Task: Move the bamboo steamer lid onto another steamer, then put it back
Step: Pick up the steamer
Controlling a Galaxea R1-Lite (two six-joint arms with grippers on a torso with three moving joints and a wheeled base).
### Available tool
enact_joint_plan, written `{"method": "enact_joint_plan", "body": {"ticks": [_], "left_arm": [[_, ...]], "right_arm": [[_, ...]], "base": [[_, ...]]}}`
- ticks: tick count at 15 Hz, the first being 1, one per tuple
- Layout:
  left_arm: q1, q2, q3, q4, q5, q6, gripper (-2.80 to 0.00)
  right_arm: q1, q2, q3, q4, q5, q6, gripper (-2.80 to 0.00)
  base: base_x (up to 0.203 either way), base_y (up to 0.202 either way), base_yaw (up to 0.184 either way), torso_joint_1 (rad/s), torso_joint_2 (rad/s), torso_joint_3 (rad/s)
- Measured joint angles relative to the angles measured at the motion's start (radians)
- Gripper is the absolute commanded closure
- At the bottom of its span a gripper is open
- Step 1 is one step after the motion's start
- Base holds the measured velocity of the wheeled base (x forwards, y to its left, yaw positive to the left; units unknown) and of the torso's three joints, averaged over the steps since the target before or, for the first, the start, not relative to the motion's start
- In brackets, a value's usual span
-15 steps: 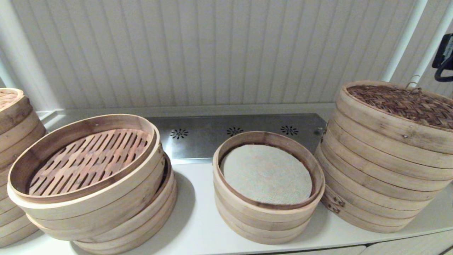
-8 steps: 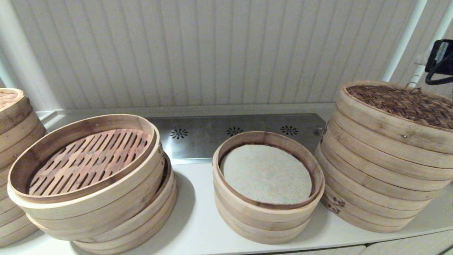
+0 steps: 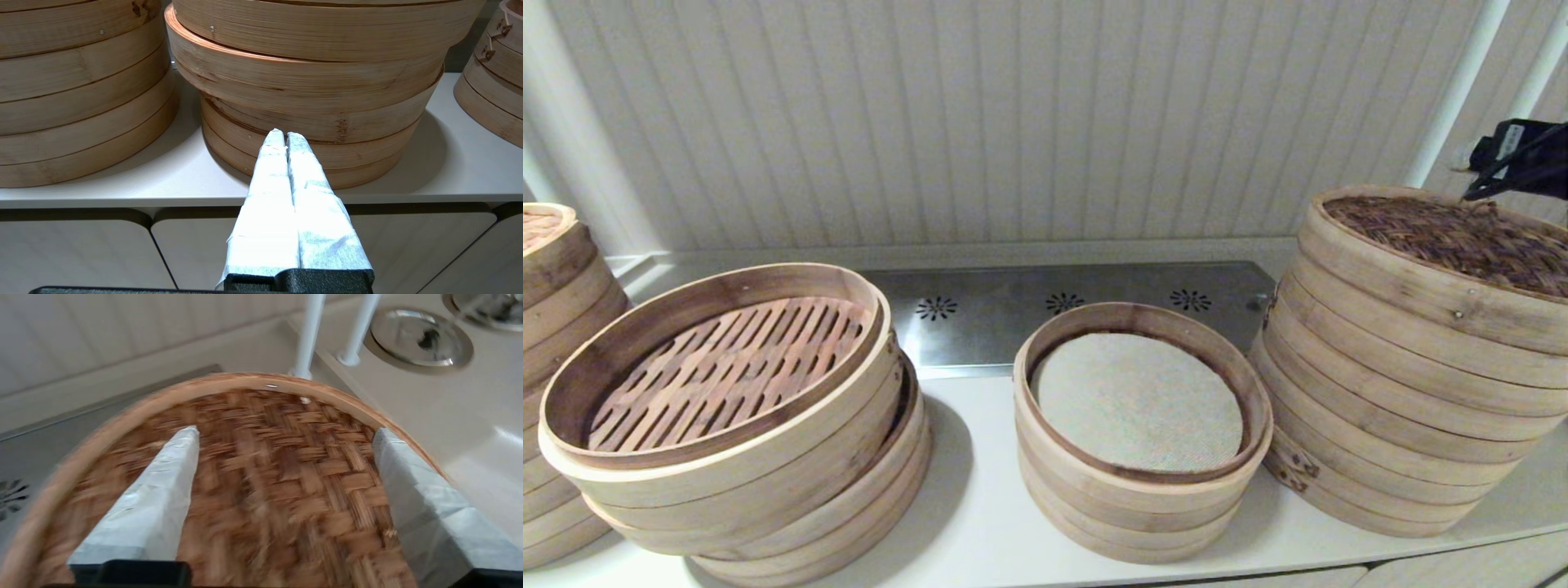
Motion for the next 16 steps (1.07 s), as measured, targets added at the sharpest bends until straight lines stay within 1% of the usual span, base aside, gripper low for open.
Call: {"method": "enact_joint_plan", "body": {"ticks": [1,3,5,10,14,16], "left_arm": [[0.000,0.000,0.000,0.000,0.000,0.000,0.00],[0.000,0.000,0.000,0.000,0.000,0.000,0.00],[0.000,0.000,0.000,0.000,0.000,0.000,0.00],[0.000,0.000,0.000,0.000,0.000,0.000,0.00],[0.000,0.000,0.000,0.000,0.000,0.000,0.00],[0.000,0.000,0.000,0.000,0.000,0.000,0.00]], "right_arm": [[-0.006,0.010,-0.018,0.024,0.000,0.017,-2.80],[-0.009,0.026,-0.071,0.120,0.008,0.068,-2.80],[-0.013,0.049,-0.122,0.211,0.034,0.111,-2.80],[-0.007,0.077,-0.139,0.220,0.067,0.124,-2.80],[-0.003,0.077,-0.133,0.216,0.130,0.153,-2.80],[-0.003,0.077,-0.132,0.216,0.138,0.155,-2.80]], "base": [[0.000,0.000,0.000,0.000,0.00,0.000],[0.000,0.000,0.000,0.000,0.00,0.000],[0.000,0.000,0.000,0.000,0.00,0.000],[0.000,0.000,0.000,0.000,0.00,0.000],[0.000,0.000,0.000,0.000,0.00,0.000],[0.000,0.000,0.000,0.000,0.00,0.000]]}}
